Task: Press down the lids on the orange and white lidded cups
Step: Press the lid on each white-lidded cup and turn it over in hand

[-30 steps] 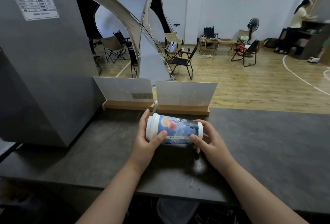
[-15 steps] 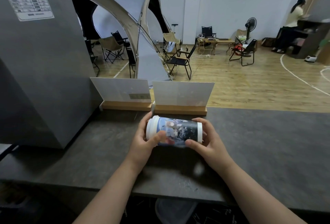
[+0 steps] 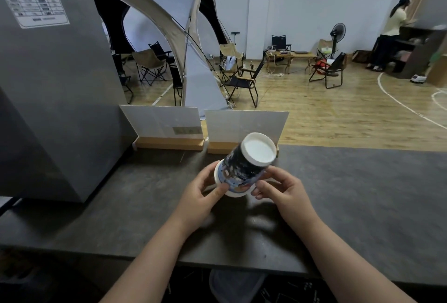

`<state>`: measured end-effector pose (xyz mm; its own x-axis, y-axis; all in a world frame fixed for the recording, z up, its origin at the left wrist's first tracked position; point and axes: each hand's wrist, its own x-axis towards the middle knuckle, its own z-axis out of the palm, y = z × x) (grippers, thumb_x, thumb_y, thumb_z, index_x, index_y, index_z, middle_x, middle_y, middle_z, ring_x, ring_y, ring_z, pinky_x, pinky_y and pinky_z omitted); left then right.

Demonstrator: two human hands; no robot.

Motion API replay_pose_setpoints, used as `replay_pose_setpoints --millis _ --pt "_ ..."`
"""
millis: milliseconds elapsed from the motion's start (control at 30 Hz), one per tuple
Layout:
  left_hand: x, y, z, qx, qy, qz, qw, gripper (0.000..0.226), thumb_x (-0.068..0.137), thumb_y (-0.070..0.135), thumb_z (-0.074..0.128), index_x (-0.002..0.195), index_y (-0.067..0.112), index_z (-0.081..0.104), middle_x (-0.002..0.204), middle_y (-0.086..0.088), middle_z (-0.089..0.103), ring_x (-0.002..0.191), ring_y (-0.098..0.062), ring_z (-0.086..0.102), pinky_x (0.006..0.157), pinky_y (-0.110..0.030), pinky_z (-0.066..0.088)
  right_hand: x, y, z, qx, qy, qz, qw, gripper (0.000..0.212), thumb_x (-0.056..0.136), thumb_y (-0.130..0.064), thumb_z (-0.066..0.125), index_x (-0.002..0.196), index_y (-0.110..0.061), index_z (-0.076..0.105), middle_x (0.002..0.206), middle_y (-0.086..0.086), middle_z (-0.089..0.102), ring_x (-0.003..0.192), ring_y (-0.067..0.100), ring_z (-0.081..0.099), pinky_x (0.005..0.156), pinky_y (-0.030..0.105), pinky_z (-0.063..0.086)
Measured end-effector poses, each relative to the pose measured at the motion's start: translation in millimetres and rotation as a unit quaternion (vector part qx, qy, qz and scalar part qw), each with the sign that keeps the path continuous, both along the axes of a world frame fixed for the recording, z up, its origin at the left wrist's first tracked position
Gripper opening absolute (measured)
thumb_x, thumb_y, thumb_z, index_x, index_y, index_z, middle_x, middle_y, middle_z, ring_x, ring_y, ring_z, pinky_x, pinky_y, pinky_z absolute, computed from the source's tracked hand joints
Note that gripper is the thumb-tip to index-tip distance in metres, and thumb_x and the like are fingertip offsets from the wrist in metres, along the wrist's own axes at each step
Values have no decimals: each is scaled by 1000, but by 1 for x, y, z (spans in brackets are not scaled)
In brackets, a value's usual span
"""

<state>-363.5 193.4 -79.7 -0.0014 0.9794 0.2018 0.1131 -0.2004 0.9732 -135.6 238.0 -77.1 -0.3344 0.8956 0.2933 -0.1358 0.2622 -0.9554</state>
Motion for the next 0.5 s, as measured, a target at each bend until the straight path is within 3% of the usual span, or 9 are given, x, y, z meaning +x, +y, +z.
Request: replay_pose_setpoints --millis 100,167,333,400,500 --pt "0 1 -1 3 47 18 999 53 76 64 73 125 54 56 126 24 58 118 -8 61 93 -36 56 -1 -2 3 21 -20 -18 999 43 85 -28 71 127 -39 68 104 5 69 81 24 71 71 33 61" --pt "-1 1 -2 9 63 33 997 55 75 63 75 125 53 57 125 22 60 112 -7 62 93 -35 56 -2 -2 3 32 -26 -23 999 44 85 -28 69 128 -40 66 103 3 65 80 22 70 70 32 61" --pt "0 0 -3 6 9 30 999 57 78 35 82 123 61 57 132 8 61 108 -14 68 75 -26 58 -4 -3 3 33 -35 -29 998 43 90 -14 69 126 -38 66 102 0 64 83 21 70 69 29 61" --pt "0 -1 -3 26 -3 25 999 63 83 18 79 130 53 57 137 7 58 110 -17 68 80 -31 60 -4 -3 3 23 -27 -27 999 39 88 -18 71 123 -34 69 106 -2 68 90 22 72 71 29 61" --pt "-1 -2 -4 49 -73 -19 996 68 89 -9 61 144 31 51 151 0 48 126 -28 60 102 -53 51 -3 -3 2 7 9 -24 1000 32 89 -8 73 117 -24 72 110 -8 76 97 14 74 74 23 59"
